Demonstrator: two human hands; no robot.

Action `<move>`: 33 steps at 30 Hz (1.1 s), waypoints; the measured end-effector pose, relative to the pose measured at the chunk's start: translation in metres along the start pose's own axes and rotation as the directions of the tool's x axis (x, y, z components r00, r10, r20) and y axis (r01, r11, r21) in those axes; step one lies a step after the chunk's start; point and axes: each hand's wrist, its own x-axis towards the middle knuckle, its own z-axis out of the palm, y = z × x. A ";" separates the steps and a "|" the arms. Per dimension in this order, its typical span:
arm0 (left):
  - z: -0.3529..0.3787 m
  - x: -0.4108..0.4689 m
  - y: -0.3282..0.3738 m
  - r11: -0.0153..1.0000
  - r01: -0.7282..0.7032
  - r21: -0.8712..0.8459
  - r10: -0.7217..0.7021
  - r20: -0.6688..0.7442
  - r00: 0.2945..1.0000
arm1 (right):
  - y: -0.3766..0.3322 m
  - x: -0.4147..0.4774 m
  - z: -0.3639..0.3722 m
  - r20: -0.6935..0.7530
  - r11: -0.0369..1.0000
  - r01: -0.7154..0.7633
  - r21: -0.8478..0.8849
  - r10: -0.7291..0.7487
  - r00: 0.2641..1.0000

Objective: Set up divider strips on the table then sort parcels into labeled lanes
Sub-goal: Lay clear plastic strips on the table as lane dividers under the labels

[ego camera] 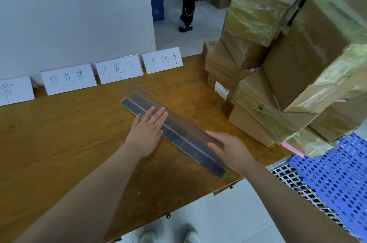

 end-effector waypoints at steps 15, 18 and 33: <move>-0.015 0.014 -0.013 0.965 0.110 -0.237 -0.152 -0.165 0.974 | -0.012 -0.004 0.012 -0.023 1.000 -0.007 0.016 0.007 1.000; -0.023 0.017 -0.018 0.958 0.079 -0.277 -0.120 -0.133 0.984 | -0.014 -0.005 0.010 -0.103 0.995 -0.029 0.093 0.038 0.994; -0.058 -0.065 -0.060 0.784 0.316 -0.534 -0.379 -0.009 0.925 | -0.067 0.031 0.001 -0.067 0.977 0.082 0.198 -0.070 0.995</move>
